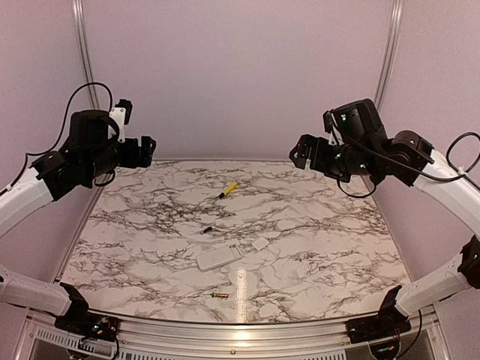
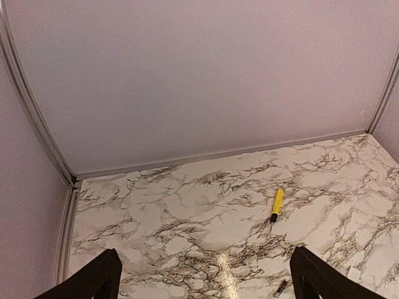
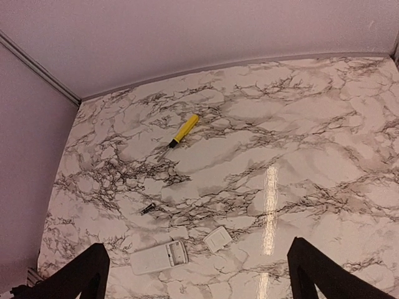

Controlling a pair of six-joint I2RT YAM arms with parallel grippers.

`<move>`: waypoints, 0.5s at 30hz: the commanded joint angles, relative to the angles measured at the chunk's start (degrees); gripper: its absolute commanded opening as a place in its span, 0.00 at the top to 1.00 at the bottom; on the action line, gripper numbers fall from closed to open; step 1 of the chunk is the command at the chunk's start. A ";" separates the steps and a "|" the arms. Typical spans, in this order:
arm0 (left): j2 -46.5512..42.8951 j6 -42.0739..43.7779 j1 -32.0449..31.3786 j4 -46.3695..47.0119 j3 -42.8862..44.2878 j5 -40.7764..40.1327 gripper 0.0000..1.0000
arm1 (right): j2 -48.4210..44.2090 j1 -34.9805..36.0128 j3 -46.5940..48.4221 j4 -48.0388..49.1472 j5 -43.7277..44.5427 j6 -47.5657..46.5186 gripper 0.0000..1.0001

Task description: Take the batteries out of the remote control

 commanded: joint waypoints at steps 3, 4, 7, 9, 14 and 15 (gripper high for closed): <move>-13.43 4.56 1.81 -1.83 -10.55 -6.12 0.01 | -4.40 -0.40 0.04 5.49 7.82 -3.69 0.02; -15.48 4.73 1.99 -1.97 -12.11 -6.56 0.01 | -5.19 -0.38 -0.71 5.83 9.09 -3.53 0.02; -21.09 4.76 2.14 -2.78 -15.98 -7.81 0.01 | -8.11 -0.38 -3.95 7.56 12.25 -2.67 0.02; -24.01 4.35 2.14 -3.82 -17.79 -8.39 0.01 | -10.15 -0.36 -6.53 9.13 13.00 -2.09 0.01; -28.97 2.88 2.14 -6.31 -21.08 -9.75 0.01 | -13.60 -0.38 -11.09 11.47 12.96 -0.28 0.01; -29.64 2.60 2.14 -6.50 -21.51 -9.76 0.01 | -13.85 -0.37 -11.47 11.47 12.93 -0.03 0.02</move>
